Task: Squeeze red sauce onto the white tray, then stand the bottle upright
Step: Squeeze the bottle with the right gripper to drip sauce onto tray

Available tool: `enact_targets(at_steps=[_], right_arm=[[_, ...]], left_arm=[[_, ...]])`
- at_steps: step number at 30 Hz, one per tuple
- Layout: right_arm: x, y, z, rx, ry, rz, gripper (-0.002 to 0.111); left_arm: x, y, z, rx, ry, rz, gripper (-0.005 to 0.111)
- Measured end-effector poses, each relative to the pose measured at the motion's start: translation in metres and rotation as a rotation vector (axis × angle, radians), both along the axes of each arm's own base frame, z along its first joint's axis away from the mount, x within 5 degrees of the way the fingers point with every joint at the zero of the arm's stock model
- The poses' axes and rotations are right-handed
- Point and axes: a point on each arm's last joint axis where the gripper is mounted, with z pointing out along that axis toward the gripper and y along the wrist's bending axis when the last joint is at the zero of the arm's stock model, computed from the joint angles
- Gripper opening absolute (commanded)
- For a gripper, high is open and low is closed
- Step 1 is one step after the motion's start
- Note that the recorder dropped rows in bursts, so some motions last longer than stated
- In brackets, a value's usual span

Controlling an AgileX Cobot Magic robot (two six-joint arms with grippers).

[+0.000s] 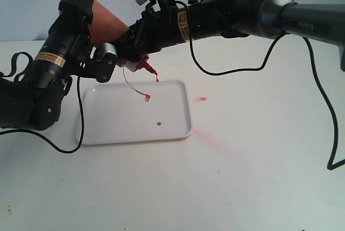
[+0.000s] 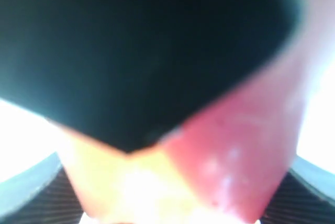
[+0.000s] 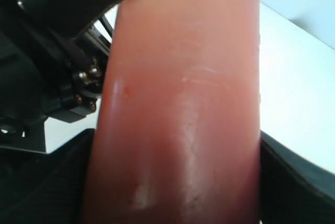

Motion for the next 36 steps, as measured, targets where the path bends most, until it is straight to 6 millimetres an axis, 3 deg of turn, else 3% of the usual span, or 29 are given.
enact_targets(at_steps=[2,22,25,27,28,31,33,36], right_arm=[[0.0000,0.0000,0.0000,0.000,0.000,0.000,0.000],[-0.0004,0.0001,0.0001,0.001,0.002,0.005,0.000],[-0.0004,0.0001,0.0001,0.001,0.002,0.005,0.020],[-0.0004,0.0001,0.0001,0.001,0.002,0.005,0.041],[-0.0004,0.0001,0.0001,0.001,0.002,0.005,0.059],[-0.0004,0.0001,0.0001,0.001,0.002,0.005,0.096],[0.0003,-0.0001,-0.0001,-0.001,-0.001,-0.004,0.106],[0.0019,-0.0021,-0.0001,-0.002,-0.003,-0.012,0.105]], left_arm=[[0.0000,0.0000,0.0000,0.000,0.000,0.000,0.000],[0.0000,0.0000,0.0000,0.000,0.000,0.000,0.000],[0.0000,0.0000,0.0000,0.000,0.000,0.000,0.000],[0.0000,0.0000,0.0000,0.000,0.000,0.000,0.000],[0.0000,0.0000,0.0000,0.000,0.000,0.000,0.000],[0.0000,0.0000,0.0000,0.000,0.000,0.000,0.000],[-0.0003,0.0001,-0.0004,0.001,0.002,0.000,0.000],[-0.0001,-0.0003,0.0000,0.002,-0.001,-0.004,0.000]])
